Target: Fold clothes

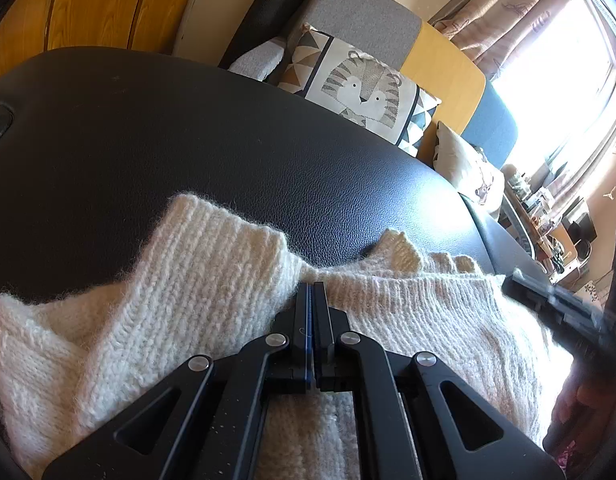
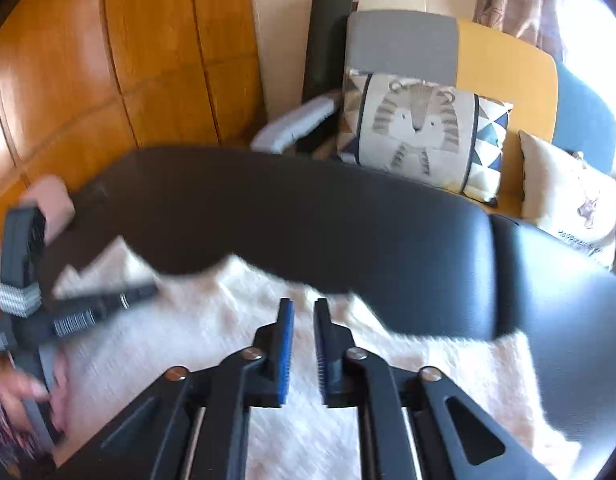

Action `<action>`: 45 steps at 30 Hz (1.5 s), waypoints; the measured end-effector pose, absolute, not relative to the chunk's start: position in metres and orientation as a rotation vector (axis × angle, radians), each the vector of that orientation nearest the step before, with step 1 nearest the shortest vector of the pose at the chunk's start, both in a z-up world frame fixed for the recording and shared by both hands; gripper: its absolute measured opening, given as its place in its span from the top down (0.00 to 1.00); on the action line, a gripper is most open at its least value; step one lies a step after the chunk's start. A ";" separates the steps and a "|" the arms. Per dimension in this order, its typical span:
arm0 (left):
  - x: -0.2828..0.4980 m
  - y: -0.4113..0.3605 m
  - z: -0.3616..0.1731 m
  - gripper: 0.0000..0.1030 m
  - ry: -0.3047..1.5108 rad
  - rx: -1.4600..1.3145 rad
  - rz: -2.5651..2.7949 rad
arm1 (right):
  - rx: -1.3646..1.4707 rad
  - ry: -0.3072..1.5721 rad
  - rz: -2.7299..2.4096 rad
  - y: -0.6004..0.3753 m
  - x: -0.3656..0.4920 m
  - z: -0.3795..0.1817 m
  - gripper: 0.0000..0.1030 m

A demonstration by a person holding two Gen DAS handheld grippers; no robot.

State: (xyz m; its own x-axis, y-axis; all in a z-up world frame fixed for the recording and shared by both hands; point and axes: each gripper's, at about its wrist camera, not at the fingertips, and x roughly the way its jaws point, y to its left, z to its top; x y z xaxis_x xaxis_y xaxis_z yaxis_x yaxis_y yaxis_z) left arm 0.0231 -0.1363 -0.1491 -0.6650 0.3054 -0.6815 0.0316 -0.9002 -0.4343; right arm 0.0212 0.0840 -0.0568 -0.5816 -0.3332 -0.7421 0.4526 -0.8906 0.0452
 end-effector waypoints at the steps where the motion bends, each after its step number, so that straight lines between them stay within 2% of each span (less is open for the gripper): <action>1: 0.023 -0.136 -0.149 0.97 -0.628 -1.204 2.661 | 1.124 0.204 -2.427 0.086 0.023 -0.060 0.95; 7: 0.022 -0.136 -0.150 0.97 -0.625 -1.204 2.661 | 1.182 0.099 -2.363 0.094 0.031 -0.078 0.96; 12: 0.021 -0.137 -0.151 0.97 -0.624 -1.203 2.661 | 1.206 0.177 -2.352 0.083 0.032 -0.088 0.96; 16: 0.021 -0.137 -0.151 0.97 -0.624 -1.202 2.662 | 1.236 0.189 -2.351 0.082 0.023 -0.096 0.96; 17: 0.021 -0.137 -0.152 0.97 -0.623 -1.201 2.662 | 1.240 0.192 -2.351 0.082 0.020 -0.098 0.99; 30: 0.021 -0.138 -0.152 0.97 -0.620 -1.204 2.663 | 1.246 0.225 -2.370 0.072 -0.003 -0.106 1.00; 41: 0.023 -0.136 -0.146 0.97 -0.618 -1.226 2.666 | 1.215 0.098 -2.389 0.079 -0.009 -0.114 1.00; 45: 0.022 -0.126 -0.136 0.97 -0.560 -1.292 2.689 | 1.202 0.040 -2.380 0.086 -0.009 -0.115 1.00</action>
State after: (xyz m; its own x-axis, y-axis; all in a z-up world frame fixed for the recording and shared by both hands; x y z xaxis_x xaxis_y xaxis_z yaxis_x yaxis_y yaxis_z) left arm 0.0221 -0.1259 -0.1359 -0.6331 0.2508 -0.7323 0.0625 -0.9264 -0.3713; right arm -0.0094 0.0863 -0.1145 -0.5056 -0.3957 -0.7667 0.4210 -0.8888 0.1811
